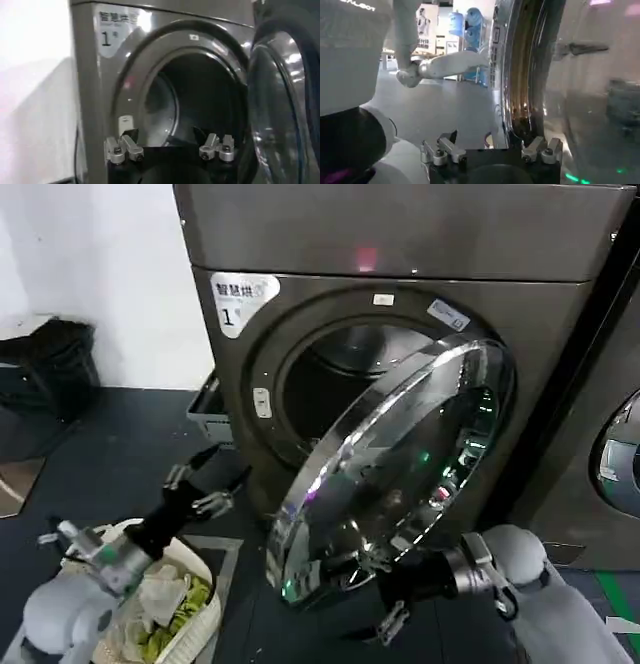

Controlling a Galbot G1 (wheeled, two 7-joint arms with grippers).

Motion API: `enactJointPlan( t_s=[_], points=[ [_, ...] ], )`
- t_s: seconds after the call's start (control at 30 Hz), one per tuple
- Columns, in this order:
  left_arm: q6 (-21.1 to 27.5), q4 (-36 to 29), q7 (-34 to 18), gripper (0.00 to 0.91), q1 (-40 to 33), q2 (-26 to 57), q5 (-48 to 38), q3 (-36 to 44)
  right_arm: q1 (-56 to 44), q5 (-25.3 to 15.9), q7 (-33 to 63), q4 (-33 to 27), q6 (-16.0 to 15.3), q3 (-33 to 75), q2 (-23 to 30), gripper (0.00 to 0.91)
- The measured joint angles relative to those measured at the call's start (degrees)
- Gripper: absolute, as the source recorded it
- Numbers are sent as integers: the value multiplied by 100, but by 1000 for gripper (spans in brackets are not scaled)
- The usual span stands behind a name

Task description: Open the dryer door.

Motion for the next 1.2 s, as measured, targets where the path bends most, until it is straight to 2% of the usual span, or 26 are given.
enactJointPlan(
  t_s=[0.2,0.63,0.9,1.1,1.2],
  points=[
    [8,114,83,907,-287,81,-5,457,-557,7,-4,62,72,590,-47,907],
    [-2,-20,280,907,-421,95,227,1313,-1100,419,5,-551,68,2399,167,907],
    [-23,-82,358,907,-482,78,315,1667,-1273,1003,111,-944,35,3988,303,907],
    [-12,-112,388,907,-572,-7,429,1899,-1277,1274,676,-1031,90,4998,441,907],
    [-23,-113,385,907,-600,-61,556,2031,-1340,1340,1106,-991,232,5487,525,907]
  ],
)
